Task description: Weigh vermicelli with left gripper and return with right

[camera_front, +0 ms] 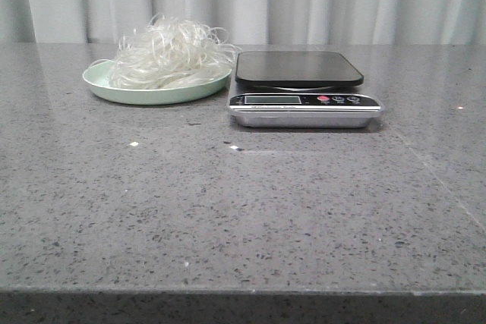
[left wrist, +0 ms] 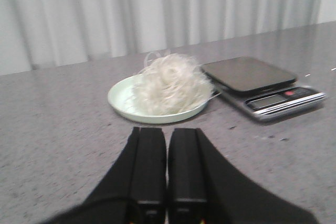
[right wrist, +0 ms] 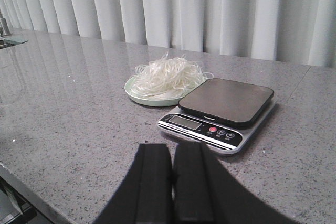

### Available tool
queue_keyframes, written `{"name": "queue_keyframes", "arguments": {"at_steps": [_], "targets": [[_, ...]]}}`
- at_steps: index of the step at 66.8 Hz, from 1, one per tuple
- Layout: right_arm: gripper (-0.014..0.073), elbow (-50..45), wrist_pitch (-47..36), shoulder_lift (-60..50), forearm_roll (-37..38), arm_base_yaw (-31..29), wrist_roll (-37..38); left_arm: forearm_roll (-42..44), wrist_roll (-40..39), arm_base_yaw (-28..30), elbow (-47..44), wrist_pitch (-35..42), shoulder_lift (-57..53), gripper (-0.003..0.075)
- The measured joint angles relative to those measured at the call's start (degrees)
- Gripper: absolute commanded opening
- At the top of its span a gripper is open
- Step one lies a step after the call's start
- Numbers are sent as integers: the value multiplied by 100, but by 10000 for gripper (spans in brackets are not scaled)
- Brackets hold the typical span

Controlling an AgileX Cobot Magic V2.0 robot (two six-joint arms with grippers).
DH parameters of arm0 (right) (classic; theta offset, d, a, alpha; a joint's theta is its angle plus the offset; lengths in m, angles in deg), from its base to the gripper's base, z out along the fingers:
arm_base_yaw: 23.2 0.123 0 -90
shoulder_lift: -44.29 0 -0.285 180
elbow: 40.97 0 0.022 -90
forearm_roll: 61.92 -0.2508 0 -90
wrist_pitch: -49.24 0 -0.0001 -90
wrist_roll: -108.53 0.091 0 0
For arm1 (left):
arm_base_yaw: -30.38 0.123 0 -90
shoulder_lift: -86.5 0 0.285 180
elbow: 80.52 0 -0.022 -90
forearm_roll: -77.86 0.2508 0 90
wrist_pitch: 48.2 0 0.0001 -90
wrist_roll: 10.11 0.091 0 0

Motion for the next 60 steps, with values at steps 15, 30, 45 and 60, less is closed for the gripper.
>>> {"name": "queue_keyframes", "arguments": {"at_steps": [15,30,45,60], "targets": [[167,0,0,0,0,0,0,407,0,855,-888,647,-442,127],[167,0,0,0,0,0,0,739,-921,1441,-1452,1307,-921,127],[167,0,0,0,0,0,0,810,-1219,2060,-1452,1329,-921,127],[167,0,0,0,0,0,0,819,-1219,2178,-1452,1329,-921,127]]}}
